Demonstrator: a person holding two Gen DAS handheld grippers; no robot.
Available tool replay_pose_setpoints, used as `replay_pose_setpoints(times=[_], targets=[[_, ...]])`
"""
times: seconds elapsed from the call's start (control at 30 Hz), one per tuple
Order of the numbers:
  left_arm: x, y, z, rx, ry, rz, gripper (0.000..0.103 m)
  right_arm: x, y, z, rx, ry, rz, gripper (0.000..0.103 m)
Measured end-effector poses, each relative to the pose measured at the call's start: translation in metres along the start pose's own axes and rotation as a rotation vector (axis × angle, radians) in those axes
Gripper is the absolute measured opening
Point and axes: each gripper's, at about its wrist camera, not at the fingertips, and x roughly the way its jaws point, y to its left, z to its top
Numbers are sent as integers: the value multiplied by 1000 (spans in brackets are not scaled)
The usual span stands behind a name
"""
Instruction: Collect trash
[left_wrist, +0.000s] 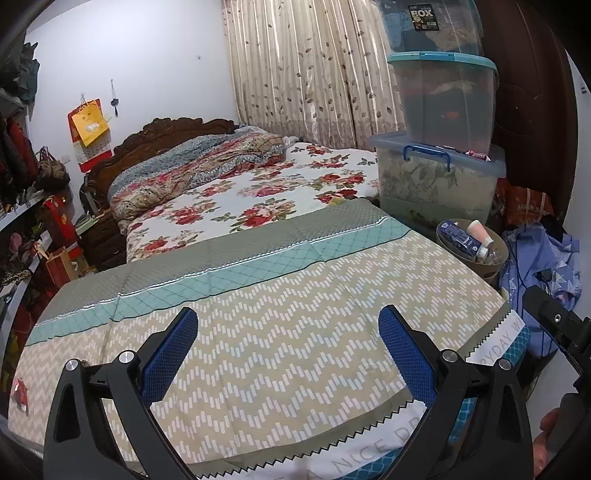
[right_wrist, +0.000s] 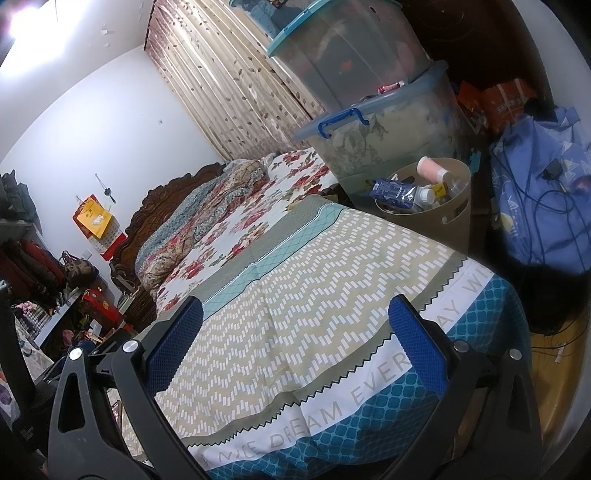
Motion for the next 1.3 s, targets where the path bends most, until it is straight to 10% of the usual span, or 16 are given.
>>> replay_pose_setpoints(times=[1.3], targets=[[4, -3, -8, 15, 22, 28, 94, 1, 3, -2, 5, -1, -1, 99]])
